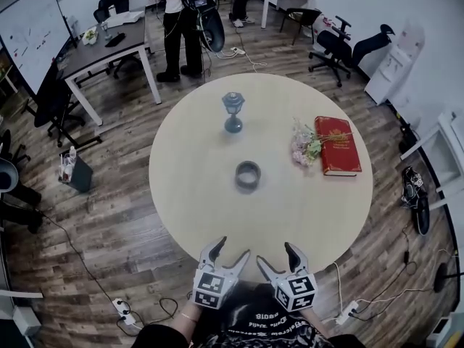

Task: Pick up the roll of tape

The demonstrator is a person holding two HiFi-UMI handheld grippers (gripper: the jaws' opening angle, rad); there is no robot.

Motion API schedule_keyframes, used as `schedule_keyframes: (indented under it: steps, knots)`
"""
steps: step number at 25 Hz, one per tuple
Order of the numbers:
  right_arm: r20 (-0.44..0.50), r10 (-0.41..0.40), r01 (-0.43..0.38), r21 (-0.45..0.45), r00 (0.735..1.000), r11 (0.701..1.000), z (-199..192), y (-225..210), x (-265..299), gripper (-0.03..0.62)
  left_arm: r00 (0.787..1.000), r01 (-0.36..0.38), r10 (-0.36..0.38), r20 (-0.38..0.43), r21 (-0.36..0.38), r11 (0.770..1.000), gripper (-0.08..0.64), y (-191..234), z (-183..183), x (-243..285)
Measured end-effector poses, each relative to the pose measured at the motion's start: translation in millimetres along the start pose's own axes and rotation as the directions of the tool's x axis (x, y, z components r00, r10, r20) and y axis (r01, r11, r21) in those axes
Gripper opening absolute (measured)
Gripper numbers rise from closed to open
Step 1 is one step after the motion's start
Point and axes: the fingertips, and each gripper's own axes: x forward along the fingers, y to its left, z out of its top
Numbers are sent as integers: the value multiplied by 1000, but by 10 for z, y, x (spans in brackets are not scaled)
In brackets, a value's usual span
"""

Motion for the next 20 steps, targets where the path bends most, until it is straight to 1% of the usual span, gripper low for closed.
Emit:
schedule_keyframes:
  steps: [2,5,13,17,20]
  knots:
    - [-5,-6,6,2,1000,1000,44,4,92,379,1000,6,-6,-2,5,1000,318,77,23,31]
    - [-10,-1,1,-3,1000,1000,121,3,196,376,1000,-5,5,3,-6,1000,318,172,56,64]
    - [-5,24,-24,-19,1000,1000,383,-129,343,368,997,-79,79,11,-55,995,318,379,141,146]
    - [17,58,-58,2,998,998,622,-230,409,365,993,-113,115,18,-67,991,318,413,250,189]
    - [39,61,-61,-6,997,998,841,-358,493,354,990,-140,142,23,-72,988,318,420,308,212]
